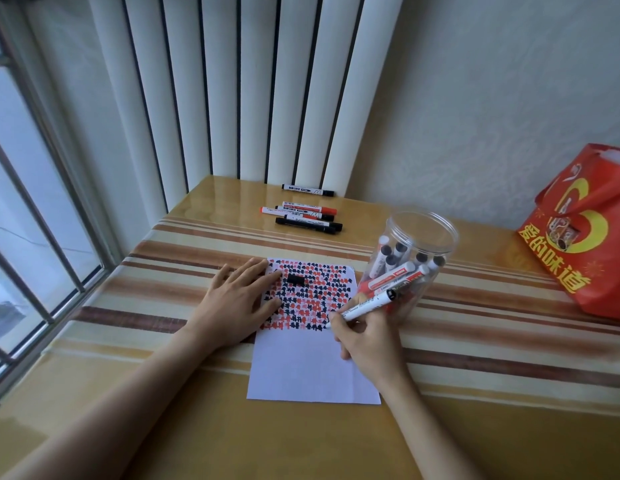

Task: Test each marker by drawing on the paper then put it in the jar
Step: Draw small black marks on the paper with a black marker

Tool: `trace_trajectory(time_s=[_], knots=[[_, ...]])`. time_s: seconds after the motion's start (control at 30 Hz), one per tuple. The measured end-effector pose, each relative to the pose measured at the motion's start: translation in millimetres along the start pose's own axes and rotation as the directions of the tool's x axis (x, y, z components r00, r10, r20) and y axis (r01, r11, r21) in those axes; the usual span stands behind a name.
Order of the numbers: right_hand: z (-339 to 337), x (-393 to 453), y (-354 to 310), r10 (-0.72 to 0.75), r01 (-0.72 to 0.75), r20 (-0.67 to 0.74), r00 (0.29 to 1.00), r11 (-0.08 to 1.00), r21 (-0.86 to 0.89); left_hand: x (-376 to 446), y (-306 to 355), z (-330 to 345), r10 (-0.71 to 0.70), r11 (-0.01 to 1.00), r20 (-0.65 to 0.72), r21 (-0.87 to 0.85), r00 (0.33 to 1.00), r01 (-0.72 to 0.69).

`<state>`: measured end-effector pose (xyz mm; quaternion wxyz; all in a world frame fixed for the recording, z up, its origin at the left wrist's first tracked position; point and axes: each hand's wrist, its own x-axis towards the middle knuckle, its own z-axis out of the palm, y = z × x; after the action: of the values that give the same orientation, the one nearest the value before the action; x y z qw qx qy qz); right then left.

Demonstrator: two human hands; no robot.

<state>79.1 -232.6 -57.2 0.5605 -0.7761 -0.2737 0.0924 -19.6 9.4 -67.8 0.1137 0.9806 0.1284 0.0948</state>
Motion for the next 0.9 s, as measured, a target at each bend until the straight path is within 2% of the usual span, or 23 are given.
trace_trajectory(time_s=[0.2, 0.4, 0.6, 0.9], knots=[[-0.3, -0.1, 1.3, 0.025, -0.025, -0.028, 0.999, 1.0, -0.001, -0.1, -1.4, 1.3, 0.003, 1.0, -0.008, -0.004, 1.0, -0.003], [-0.3, 0.6, 1.4, -0.004, 0.005, 0.031, 1.0, 1.0, -0.02, 0.8, -1.2, 1.9, 0.003, 1.0, -0.016, -0.013, 1.0, -0.003], [-1.0, 1.1, 4.6, 0.024, -0.024, -0.033, 0.999, 1.0, 0.006, 0.8, -2.1, 2.7, 0.005, 1.0, -0.023, -0.015, 1.0, -0.005], [-0.9, 1.0, 3.4, 0.009, -0.009, 0.012, 1.0, 1.0, -0.006, 0.8, -1.5, 2.3, 0.009, 1.0, -0.023, 0.001, 1.0, -0.009]])
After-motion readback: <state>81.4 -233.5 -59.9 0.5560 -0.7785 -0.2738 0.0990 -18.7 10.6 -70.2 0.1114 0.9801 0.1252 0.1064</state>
